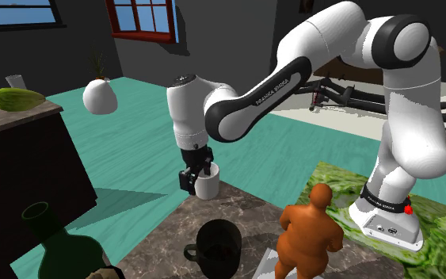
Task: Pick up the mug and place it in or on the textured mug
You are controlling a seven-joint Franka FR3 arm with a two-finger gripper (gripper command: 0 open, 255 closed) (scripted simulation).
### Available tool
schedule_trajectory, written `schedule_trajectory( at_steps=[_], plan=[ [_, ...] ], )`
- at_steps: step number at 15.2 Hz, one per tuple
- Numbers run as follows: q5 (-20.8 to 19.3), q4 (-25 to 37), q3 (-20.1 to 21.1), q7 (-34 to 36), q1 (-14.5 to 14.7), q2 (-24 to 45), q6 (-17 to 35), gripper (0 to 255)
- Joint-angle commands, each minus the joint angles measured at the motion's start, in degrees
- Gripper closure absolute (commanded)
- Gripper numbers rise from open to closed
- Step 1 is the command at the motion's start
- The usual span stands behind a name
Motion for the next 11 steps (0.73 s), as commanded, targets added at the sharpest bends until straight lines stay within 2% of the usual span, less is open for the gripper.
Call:
schedule_trajectory(
  at_steps=[1, 5, 6, 11],
  plan=[
    [-0.05, -0.01, -0.02, 0.04, 0.03, 0.09, 0.11, 0],
    [-0.05, -0.01, -0.01, 0.04, 0.03, 0.08, 0.1, 0],
    [-0.05, -0.01, -0.01, 0.04, 0.03, 0.08, 0.1, 255],
    [-0.05, 0.0, -0.02, 0.04, 0.03, 0.09, 0.1, 255]
  ],
)
